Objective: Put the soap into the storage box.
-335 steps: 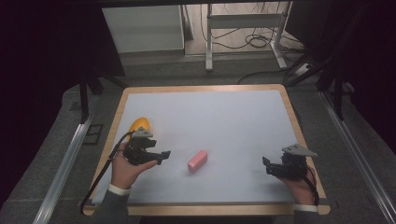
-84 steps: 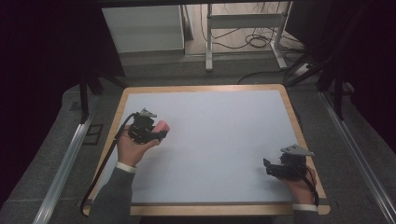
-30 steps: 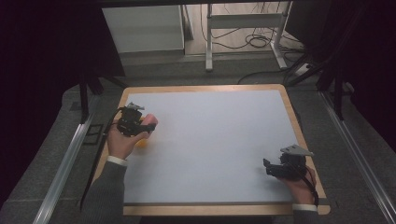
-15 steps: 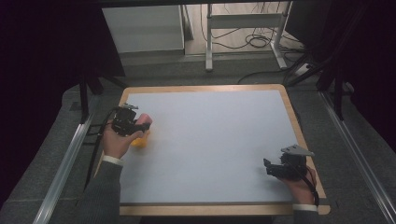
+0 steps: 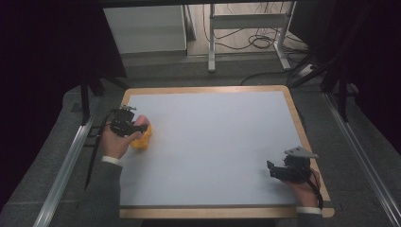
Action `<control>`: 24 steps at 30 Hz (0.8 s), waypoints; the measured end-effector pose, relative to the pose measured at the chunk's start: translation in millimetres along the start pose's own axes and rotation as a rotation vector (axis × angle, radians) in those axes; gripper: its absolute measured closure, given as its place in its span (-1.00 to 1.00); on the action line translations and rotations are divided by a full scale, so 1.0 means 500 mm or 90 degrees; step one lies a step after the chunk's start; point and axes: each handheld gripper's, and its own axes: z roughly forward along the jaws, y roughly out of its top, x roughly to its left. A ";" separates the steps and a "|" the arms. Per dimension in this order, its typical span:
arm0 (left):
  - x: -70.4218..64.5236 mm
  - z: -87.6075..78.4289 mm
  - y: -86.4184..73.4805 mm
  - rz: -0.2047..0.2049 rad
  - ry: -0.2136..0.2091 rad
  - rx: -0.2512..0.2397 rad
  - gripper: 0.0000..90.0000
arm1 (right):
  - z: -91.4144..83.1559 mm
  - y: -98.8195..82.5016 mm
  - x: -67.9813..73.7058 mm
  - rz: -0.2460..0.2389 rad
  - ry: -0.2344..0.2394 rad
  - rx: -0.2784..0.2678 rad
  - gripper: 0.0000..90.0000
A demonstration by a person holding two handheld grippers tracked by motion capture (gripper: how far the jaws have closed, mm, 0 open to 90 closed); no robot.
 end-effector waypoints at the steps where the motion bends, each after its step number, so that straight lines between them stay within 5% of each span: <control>1: 0.002 0.002 -0.001 -0.001 0.000 0.002 0.34 | 0.000 0.000 0.000 -0.001 0.000 0.000 -0.81; 24: 0.034 0.049 -0.026 -0.036 0.012 0.027 0.34 | 0.002 -0.001 -0.001 0.004 -0.004 0.003 -0.81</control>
